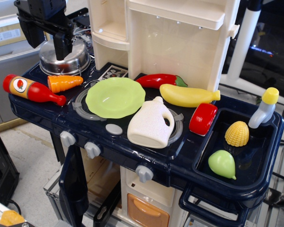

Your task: Put pear on plate

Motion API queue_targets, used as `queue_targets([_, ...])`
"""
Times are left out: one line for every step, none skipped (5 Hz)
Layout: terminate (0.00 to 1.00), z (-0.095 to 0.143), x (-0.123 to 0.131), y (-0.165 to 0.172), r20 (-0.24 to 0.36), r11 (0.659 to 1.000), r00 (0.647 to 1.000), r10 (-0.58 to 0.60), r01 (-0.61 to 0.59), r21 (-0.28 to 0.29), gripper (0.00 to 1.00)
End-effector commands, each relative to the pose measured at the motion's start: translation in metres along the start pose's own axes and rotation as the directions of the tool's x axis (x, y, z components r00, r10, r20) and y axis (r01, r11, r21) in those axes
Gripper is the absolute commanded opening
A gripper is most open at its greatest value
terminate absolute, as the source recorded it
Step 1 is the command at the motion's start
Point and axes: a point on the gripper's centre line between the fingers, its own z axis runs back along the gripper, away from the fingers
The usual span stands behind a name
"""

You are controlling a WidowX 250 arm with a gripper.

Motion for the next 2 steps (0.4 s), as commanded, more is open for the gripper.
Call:
queue_targets([0.0, 0.0, 0.0, 0.0, 0.0, 1.0, 1.0, 0.0, 0.0, 0.0, 1.0])
queue_targets([0.0, 0.029, -0.001, -0.038, -0.023, 0.999, 0.999, 0.032, -0.032, -0.027, 1.0])
